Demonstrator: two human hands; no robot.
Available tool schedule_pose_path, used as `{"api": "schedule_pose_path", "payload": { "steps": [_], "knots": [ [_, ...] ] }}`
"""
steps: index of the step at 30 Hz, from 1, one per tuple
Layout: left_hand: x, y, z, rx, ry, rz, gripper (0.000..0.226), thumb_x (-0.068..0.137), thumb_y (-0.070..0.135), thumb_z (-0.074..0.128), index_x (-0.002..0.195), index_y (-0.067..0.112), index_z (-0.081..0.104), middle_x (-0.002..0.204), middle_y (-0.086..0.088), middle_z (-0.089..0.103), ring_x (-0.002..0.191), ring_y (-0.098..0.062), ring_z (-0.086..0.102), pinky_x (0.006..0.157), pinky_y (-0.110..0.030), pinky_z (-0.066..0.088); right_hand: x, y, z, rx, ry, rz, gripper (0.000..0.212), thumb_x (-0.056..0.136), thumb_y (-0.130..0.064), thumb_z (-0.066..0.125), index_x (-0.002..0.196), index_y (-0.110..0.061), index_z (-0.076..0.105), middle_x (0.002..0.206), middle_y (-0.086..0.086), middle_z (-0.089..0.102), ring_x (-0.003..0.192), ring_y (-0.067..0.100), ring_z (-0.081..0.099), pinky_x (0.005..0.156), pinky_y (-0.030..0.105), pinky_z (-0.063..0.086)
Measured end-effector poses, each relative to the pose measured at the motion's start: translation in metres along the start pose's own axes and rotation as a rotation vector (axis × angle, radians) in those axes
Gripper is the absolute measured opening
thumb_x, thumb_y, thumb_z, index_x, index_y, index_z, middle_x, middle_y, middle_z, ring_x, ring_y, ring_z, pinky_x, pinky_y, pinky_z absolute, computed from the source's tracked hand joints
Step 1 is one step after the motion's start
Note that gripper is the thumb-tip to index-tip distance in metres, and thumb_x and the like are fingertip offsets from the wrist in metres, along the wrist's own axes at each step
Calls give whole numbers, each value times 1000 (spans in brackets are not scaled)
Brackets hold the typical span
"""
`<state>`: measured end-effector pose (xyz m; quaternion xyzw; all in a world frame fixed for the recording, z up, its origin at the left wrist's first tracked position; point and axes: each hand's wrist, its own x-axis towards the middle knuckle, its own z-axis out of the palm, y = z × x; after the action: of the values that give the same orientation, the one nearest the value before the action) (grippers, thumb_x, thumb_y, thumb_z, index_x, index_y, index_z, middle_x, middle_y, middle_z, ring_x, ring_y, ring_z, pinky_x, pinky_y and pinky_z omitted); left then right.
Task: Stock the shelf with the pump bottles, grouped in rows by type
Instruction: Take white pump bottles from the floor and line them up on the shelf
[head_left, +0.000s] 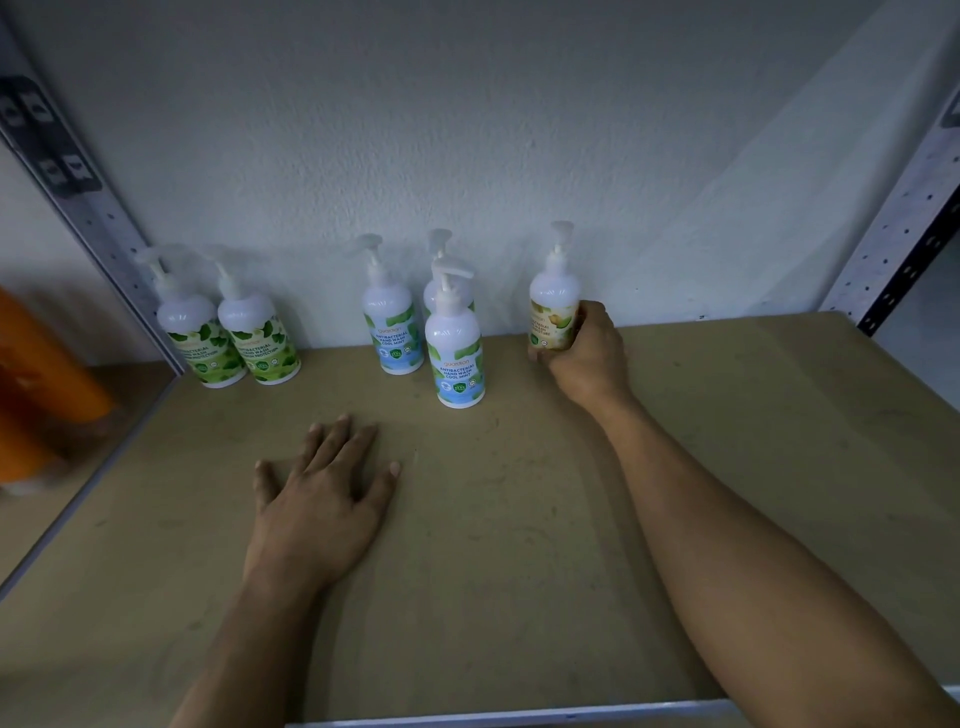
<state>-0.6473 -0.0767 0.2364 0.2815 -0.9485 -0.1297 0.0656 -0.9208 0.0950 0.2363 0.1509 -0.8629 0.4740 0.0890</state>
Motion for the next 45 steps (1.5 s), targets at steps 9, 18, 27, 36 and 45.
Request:
{"api": "schedule_pose_path", "payload": {
  "steps": [9,18,27,36,45],
  "knots": [
    [0,-2,0,0,-5,0,67,94,72,24,155,45,24,165,23,8,153,-2,0,122,-57,3,8,2,-17,178,-227,28,61,75,-8,81,128,-18,53,113,-8,63,107,15,64,86,25,48],
    [0,0,-1,-5,-4,3,67,94,72,23,155,45,24,165,24,7,153,-2,0,122,-56,3,7,4,-5,71,-108,11,82,47,-55,87,115,-19,58,110,-1,64,98,16,64,83,39,57],
    [0,0,-1,-11,-5,5,68,93,72,23,155,45,24,165,24,7,153,-2,0,122,-56,3,7,4,-10,80,-130,-37,46,69,-22,87,110,-18,65,109,1,70,97,19,67,88,39,55],
    [-1,0,-1,-11,-4,3,66,94,71,25,155,45,25,165,23,9,153,-3,1,122,-56,4,7,3,-14,103,-183,-48,48,76,-15,82,120,-18,63,118,0,70,104,17,66,92,33,53],
    [0,0,0,-13,-6,3,68,93,72,23,155,45,25,165,23,9,153,-2,0,122,-57,2,7,4,-14,108,-189,-61,49,78,-12,79,123,-18,63,120,0,70,108,17,66,96,35,53]
  ]
}}
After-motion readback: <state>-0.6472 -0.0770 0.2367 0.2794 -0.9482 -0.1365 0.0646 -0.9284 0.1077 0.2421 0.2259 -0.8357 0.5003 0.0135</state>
